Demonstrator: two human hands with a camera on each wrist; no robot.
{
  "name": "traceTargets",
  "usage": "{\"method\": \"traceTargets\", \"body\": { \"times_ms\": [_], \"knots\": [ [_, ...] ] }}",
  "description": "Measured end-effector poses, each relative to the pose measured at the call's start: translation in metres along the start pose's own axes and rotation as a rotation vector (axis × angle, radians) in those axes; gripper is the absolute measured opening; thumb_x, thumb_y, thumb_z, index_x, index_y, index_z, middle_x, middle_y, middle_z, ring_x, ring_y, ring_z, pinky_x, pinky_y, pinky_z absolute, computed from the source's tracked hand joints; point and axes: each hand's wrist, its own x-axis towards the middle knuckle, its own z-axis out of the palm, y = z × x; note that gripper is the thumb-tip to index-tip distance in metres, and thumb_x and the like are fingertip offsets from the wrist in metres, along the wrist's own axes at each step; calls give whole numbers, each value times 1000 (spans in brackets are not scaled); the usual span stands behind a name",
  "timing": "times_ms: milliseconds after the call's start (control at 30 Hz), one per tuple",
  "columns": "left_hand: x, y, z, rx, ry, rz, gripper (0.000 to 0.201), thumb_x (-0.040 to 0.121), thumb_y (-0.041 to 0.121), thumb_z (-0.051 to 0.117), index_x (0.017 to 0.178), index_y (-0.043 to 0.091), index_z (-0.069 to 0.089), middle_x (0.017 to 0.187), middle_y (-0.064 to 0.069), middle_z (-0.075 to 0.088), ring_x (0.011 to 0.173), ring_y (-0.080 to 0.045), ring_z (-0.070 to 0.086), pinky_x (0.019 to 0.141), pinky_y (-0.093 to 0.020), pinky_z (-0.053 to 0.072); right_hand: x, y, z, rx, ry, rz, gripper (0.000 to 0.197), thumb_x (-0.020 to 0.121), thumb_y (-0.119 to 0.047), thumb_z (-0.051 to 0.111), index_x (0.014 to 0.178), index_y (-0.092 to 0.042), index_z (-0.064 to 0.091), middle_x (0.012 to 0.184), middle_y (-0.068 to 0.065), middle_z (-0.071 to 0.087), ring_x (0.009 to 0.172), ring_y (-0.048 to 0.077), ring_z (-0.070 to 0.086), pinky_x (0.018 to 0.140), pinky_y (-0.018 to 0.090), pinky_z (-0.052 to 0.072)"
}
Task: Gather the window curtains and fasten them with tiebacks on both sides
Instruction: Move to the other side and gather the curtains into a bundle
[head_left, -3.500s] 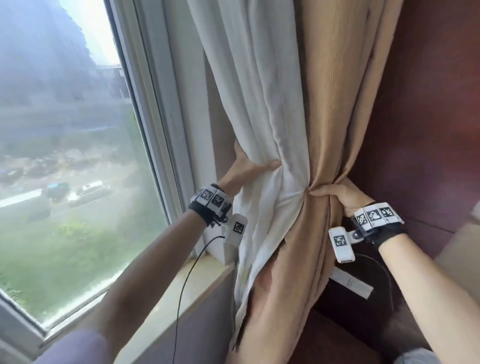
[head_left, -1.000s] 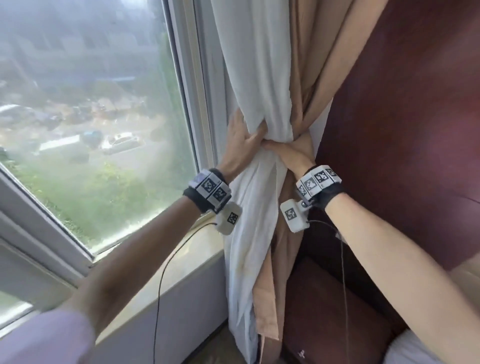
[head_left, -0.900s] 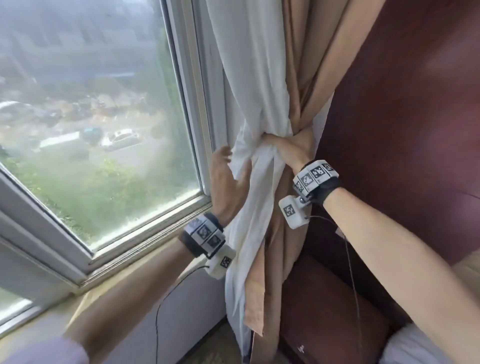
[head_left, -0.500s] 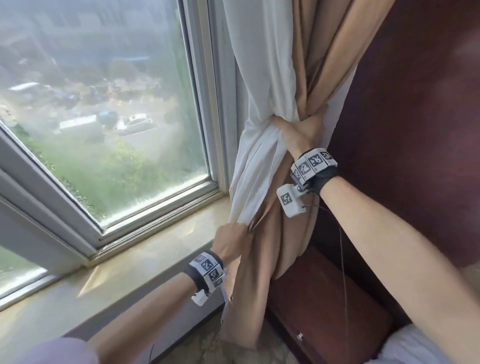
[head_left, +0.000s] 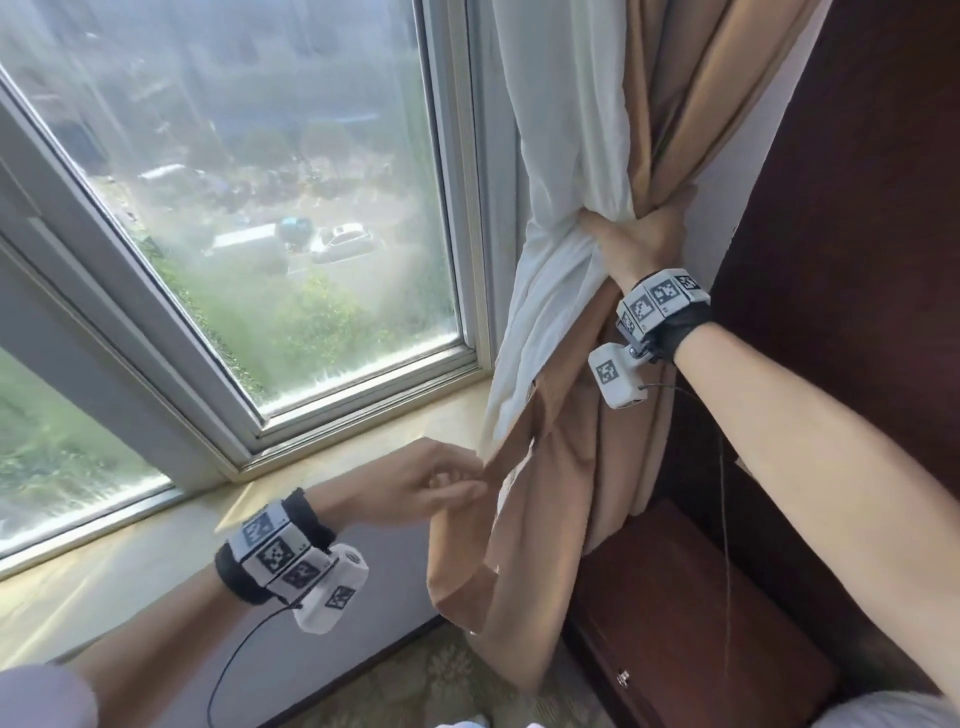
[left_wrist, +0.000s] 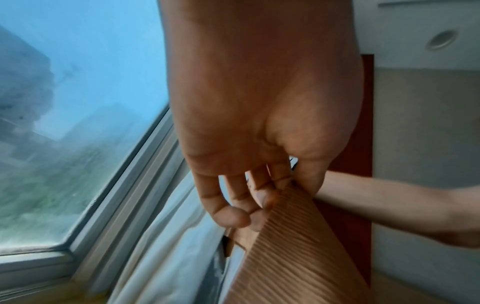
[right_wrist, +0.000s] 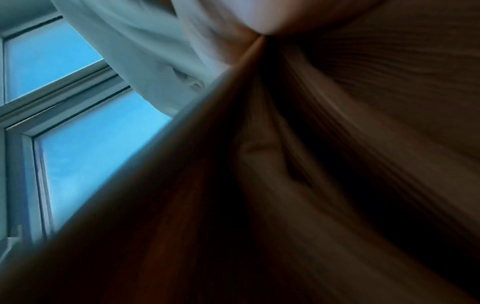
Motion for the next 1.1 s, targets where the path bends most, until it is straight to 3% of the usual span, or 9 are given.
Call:
{"method": "traceTargets", "body": {
  "times_ms": [133,300,400,500,667,800,900,1033,1100],
  "knots": [
    [-6,28,5,-54,-8,5,47,111,39,47,91,-1,62,81,-17,57,73,-35,56,69,-51,47,1,1,-2,18,-38,-5,139,63,-50,91,166,-13,6,155,8,53,139,33,55,120,44,41],
    [21,61,28,-38,-32,99,41,110,23,54,72,9,46,66,-2,39,58,-18,41,58,-32,38,4,4,-10,14,-100,-37,136,57,-52,93,163,-13,16,152,8,53,136,31,57,118,43,44],
    [60,66,46,102,-58,238,21,111,15,47,109,4,65,105,-3,63,97,-17,59,89,-31,48,5,4,-18,30,-168,-20,144,56,-51,97,164,-11,12,158,8,47,143,25,51,121,39,41],
    [103,45,45,449,140,205,55,110,14,44,161,33,32,166,7,32,148,-16,38,117,-42,41,7,4,-30,62,-188,-15,141,55,-46,100,163,-10,17,156,8,50,142,24,52,120,35,41],
    [146,24,11,539,770,34,115,75,42,85,164,20,16,173,-10,-2,159,-33,11,124,-58,27,8,8,-44,96,-235,-10,128,54,-42,103,156,-13,32,144,2,59,133,18,58,112,26,44],
    [172,4,-15,247,697,-88,166,53,63,95,162,10,-18,172,-4,-19,160,-21,-8,129,-53,14,10,11,-51,147,-280,-20,114,44,-39,107,138,-19,46,123,-8,66,114,12,67,105,33,55],
    [200,-5,-22,96,574,-210,176,41,70,95,161,19,-24,171,4,-17,160,-20,-5,130,-52,12,6,9,-56,133,-298,-38,115,47,-36,107,141,-18,43,128,-5,64,119,13,65,109,33,52],
    [246,-24,-5,-123,609,-129,167,32,78,94,163,24,5,167,-5,18,159,-20,16,129,-52,18,2,6,-68,44,-371,-32,114,46,-44,106,141,-20,47,128,-6,66,119,9,65,111,31,50],
    [262,-28,8,-245,559,-142,161,33,78,94,160,36,4,163,3,30,155,-10,26,130,-40,18,2,6,-75,15,-404,-13,117,36,-54,106,135,-21,54,122,-8,72,115,7,69,109,33,53]
  ]
}}
